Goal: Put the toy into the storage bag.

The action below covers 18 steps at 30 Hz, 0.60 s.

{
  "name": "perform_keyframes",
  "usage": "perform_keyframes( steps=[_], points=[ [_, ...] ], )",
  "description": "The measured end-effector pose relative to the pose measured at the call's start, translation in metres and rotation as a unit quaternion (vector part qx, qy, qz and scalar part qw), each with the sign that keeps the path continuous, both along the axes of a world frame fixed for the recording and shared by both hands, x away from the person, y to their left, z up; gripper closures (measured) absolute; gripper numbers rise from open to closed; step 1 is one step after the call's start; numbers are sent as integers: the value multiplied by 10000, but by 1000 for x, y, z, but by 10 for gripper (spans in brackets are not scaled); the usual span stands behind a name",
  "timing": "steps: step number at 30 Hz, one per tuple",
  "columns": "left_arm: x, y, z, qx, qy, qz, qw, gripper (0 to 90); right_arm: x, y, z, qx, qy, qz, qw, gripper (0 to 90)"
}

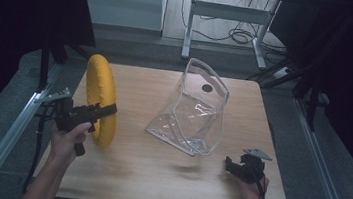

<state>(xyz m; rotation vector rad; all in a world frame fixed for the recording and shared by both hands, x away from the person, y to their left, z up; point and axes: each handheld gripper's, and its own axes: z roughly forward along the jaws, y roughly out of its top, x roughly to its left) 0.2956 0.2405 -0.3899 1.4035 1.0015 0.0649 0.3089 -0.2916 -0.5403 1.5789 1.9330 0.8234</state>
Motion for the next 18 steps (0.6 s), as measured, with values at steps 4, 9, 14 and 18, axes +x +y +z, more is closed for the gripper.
perform_keyframes(
  steps=[4, 9, 14, 18],
  points=[
    [1, -4, 3, -102, -64, 17, 9999, 508, 0, 0, 0, -1, -2, 0, 10000, 156],
    [4, -12, 10, -199, -162, 24, 9997, 508, 0, 0, 0, -8, 1, 3, 10000, 157],
    [6, -20, 17, -243, -282, 84, 9993, 507, 0, 0, 0, 0, -2, 4, 10000, 157],
    [9, -26, 21, -294, -328, 52, 9990, 507, 0, 0, 0, 8, 10, -2, 10000, 157]
  ],
)
